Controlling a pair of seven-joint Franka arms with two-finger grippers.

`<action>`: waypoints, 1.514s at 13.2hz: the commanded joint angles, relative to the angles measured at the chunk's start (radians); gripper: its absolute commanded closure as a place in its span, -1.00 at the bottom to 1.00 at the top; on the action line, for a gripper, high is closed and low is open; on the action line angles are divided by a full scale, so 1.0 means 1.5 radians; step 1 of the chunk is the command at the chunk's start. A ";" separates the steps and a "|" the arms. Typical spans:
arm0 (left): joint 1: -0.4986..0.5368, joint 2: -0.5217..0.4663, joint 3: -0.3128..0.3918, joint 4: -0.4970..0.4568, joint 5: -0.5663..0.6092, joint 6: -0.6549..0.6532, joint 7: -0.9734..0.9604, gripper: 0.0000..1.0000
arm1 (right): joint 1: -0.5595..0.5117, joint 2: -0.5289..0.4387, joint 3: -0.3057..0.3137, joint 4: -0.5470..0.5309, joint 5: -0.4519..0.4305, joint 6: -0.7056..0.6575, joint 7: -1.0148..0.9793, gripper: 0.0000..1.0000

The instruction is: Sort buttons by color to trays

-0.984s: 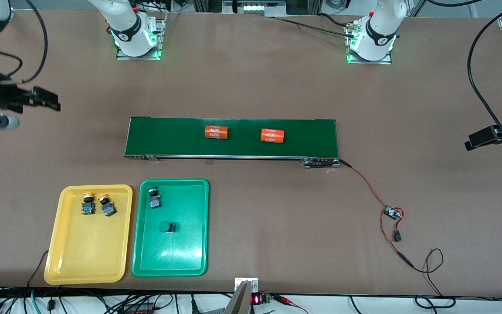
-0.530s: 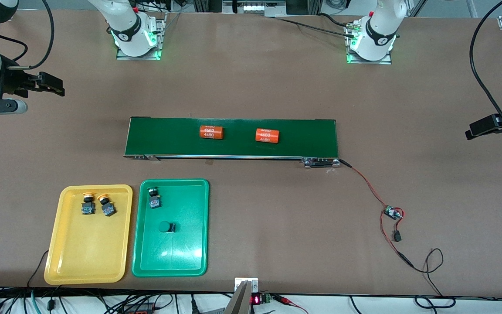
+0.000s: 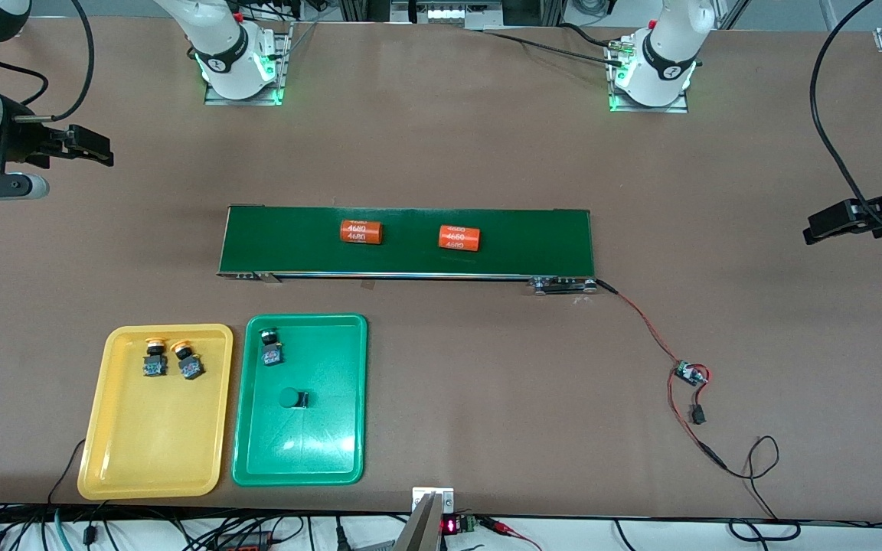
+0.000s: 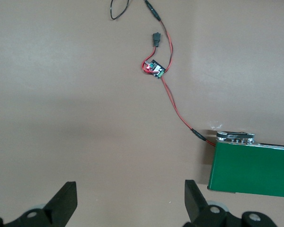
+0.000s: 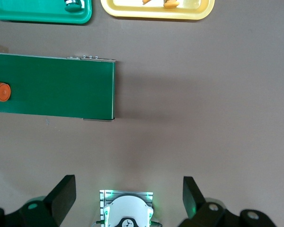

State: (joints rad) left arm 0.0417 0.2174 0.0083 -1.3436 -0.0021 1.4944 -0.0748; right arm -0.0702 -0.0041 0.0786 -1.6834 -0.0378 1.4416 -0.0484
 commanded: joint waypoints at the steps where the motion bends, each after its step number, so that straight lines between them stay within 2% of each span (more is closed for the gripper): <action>1: -0.003 -0.058 -0.002 -0.069 0.004 0.009 0.004 -1.00 | -0.015 0.006 0.003 -0.001 0.001 0.022 -0.006 -1.00; 5: -0.003 -0.067 -0.008 -0.088 0.004 0.049 0.004 -1.00 | -0.015 0.005 0.003 -0.002 0.001 0.014 -0.002 -1.00; 9: -0.002 -0.070 -0.009 -0.097 0.004 0.049 0.004 -1.00 | -0.041 -0.001 -0.005 -0.009 0.001 0.008 -0.021 -1.00; 20: 0.000 -0.085 -0.017 -0.107 0.005 0.044 0.003 -1.00 | -0.041 0.003 -0.005 -0.007 0.002 0.019 -0.022 -1.00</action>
State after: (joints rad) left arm 0.0355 0.1244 -0.0127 -1.4706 -0.0021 1.5516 -0.0744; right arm -0.1235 0.0103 0.0648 -1.6835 -0.0377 1.4625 -0.0630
